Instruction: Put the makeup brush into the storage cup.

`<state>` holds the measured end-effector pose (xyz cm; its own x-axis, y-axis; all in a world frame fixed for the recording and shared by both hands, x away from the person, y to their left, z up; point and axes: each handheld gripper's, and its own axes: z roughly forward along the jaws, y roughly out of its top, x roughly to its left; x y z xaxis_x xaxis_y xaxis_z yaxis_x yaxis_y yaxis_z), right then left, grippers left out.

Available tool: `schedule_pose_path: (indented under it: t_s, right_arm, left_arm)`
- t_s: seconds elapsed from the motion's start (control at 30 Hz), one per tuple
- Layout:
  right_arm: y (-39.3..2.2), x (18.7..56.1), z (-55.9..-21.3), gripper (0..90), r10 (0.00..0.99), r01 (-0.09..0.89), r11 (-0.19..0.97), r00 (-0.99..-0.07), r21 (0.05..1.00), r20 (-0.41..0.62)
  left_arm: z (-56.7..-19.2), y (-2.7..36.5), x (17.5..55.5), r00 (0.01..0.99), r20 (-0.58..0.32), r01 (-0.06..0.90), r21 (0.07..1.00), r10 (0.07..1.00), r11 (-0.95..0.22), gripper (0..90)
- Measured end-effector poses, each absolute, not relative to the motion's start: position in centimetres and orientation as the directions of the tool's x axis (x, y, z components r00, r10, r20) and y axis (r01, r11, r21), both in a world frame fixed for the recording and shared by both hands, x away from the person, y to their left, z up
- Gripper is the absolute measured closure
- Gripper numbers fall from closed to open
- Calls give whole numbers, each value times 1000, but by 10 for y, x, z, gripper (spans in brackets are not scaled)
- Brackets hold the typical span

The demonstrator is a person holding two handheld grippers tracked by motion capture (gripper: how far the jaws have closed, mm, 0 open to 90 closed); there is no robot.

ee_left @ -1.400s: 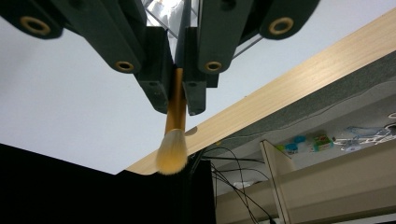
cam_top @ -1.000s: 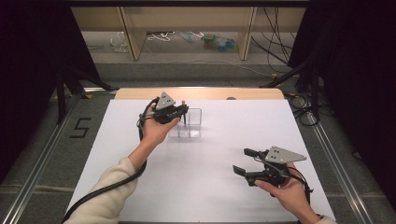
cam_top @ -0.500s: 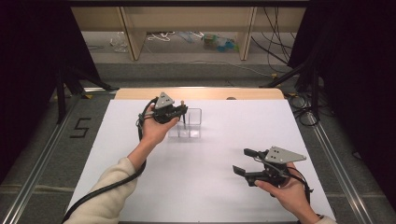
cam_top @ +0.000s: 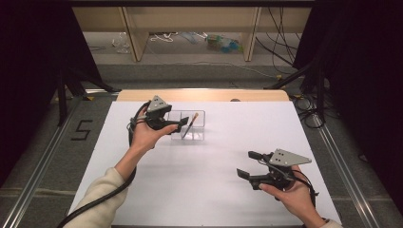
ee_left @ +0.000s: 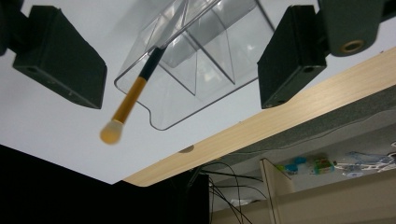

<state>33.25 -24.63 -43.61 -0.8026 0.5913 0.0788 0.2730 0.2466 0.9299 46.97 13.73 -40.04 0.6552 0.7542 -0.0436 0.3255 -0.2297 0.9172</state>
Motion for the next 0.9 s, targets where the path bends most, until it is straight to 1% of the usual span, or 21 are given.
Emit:
schedule_pose_path:
  t_s: [0.2, 0.23, 0.3, 0.47, 0.77, 0.8, 0.9]
  right_arm:
    - [-246, 334, -437, 220, 584, 262, 231, -808, 937, 82]
    - [-246, 333, -437, 220, 585, 281, 230, -805, 932, 98]
    - [-246, 334, -437, 220, 584, 264, 232, -807, 936, 82]
    - [-247, 333, -436, 220, 595, 272, 247, -800, 930, 76]
    - [-246, 334, -437, 220, 587, 274, 234, -804, 933, 89]
    - [-246, 332, -436, 219, 588, 297, 232, -801, 926, 110]
    - [-246, 333, -437, 219, 589, 291, 234, -801, 928, 103]
  left_arm:
    - [-399, 149, 457, 665, -31, 313, 919, 746, -241, 147]
    - [-399, 151, 455, 664, -35, 311, 922, 747, -233, 147]
    - [-396, 155, 450, 668, -33, 302, 925, 743, -231, 147]
    - [-391, 163, 440, 676, -15, 273, 934, 737, -231, 149]
    - [-394, 174, 425, 679, 6, 266, 930, 734, -254, 149]
    - [-394, 176, 424, 678, 5, 268, 930, 735, -253, 149]
    - [-396, 181, 419, 678, 3, 269, 930, 735, -252, 150]
